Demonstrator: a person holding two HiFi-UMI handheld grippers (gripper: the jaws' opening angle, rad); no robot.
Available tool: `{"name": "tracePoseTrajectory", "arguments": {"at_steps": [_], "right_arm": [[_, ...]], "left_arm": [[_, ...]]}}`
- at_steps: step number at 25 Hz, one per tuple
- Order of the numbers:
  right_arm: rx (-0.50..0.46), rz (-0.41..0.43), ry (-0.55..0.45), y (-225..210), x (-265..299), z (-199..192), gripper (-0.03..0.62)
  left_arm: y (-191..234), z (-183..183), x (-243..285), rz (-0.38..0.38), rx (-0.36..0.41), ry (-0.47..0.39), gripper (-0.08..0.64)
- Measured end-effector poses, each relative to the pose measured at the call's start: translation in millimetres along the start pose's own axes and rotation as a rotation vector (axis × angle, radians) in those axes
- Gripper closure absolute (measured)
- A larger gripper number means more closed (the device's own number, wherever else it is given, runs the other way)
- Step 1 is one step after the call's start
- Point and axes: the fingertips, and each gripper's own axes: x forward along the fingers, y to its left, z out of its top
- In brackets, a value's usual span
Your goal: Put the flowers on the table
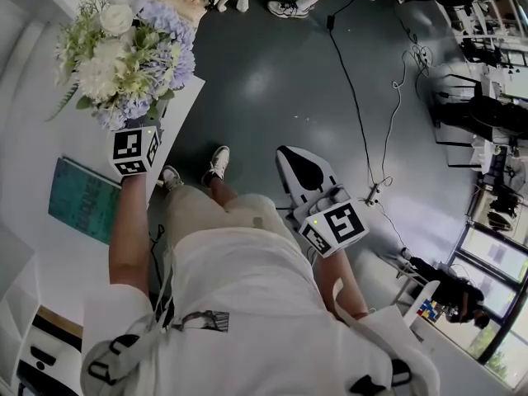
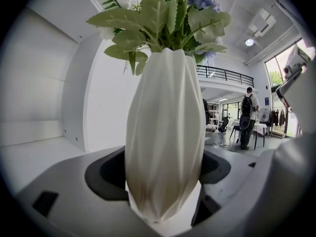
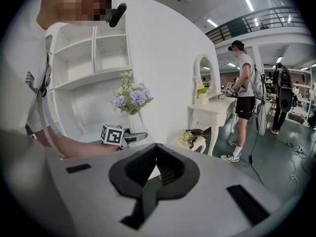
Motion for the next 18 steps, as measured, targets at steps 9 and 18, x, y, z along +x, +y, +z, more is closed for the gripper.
{"name": "tracePoseTrajectory", "arguments": {"at_steps": [9,18], "right_arm": [[0.012,-0.026,-0.010,16,-1,-1,0.581],[0.025,-0.043,-0.008,28,6,-3,0.581]], "left_arm": [[3,1,2,-0.038,0.009,-0.023,0.167],[2,0,2,-0.082,0.016,-0.027,0.167]]}}
